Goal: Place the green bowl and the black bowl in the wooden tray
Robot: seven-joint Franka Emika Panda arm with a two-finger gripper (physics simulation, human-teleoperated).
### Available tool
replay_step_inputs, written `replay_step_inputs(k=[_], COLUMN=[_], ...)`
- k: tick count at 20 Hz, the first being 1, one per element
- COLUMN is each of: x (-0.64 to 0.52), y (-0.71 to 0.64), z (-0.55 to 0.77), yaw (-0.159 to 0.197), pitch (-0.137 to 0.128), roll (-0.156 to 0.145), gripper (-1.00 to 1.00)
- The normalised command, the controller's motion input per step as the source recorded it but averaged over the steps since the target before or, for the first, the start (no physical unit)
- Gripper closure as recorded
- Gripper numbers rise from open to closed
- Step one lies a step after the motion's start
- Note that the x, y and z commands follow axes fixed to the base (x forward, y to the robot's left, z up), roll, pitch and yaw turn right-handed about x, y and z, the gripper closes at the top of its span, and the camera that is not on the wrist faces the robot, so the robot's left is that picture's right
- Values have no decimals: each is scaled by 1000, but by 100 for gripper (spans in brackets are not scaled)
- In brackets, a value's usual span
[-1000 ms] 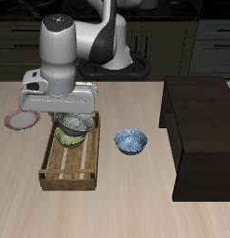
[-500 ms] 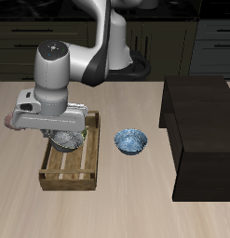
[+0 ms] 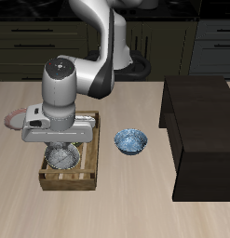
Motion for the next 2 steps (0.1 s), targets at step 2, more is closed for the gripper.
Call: replay_step_inputs(k=[2], x=[22], y=[218], z=[-67], yaw=[50], pitch=[15], roll=[49], gripper=[-100])
